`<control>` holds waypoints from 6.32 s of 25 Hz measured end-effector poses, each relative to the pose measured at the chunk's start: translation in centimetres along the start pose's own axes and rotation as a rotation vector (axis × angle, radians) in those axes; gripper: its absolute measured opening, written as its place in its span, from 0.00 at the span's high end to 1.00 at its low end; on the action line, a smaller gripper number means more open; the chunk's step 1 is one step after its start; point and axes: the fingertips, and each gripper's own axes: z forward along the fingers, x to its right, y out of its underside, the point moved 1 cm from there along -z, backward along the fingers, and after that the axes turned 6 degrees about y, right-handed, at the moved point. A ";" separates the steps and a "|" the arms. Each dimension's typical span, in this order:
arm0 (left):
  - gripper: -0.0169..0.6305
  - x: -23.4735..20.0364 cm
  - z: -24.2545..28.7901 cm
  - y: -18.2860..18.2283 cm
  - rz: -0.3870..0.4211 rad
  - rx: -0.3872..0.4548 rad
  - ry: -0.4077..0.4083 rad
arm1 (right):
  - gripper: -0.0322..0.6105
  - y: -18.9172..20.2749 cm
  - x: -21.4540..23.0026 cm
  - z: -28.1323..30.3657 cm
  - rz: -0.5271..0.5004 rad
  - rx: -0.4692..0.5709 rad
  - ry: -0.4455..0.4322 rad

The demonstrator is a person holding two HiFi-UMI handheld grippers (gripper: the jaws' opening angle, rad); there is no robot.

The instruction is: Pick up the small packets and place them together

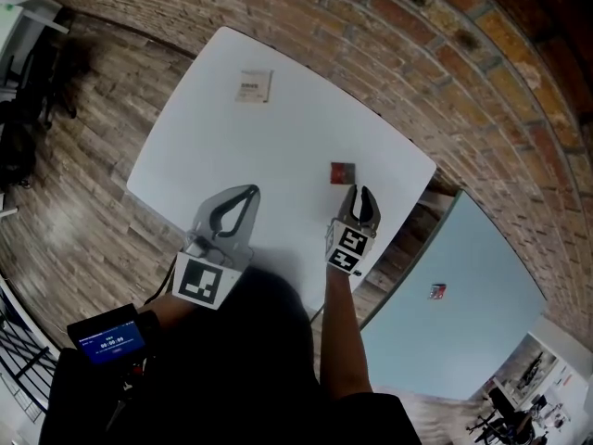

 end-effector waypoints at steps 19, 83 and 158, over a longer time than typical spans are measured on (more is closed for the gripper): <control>0.97 0.0 0.0 0.7 -0.009 -0.023 -0.008 | 0.82 3.5 1.0 3.2 0.045 -0.103 0.016; 0.97 -1.0 -1.7 1.7 0.004 -0.046 -0.028 | 0.95 0.8 -2.2 2.4 0.069 -0.055 -0.113; 0.97 -13.4 -11.5 2.8 -0.118 -0.045 -0.173 | 0.93 4.2 -13.1 5.9 -0.182 -0.318 -0.295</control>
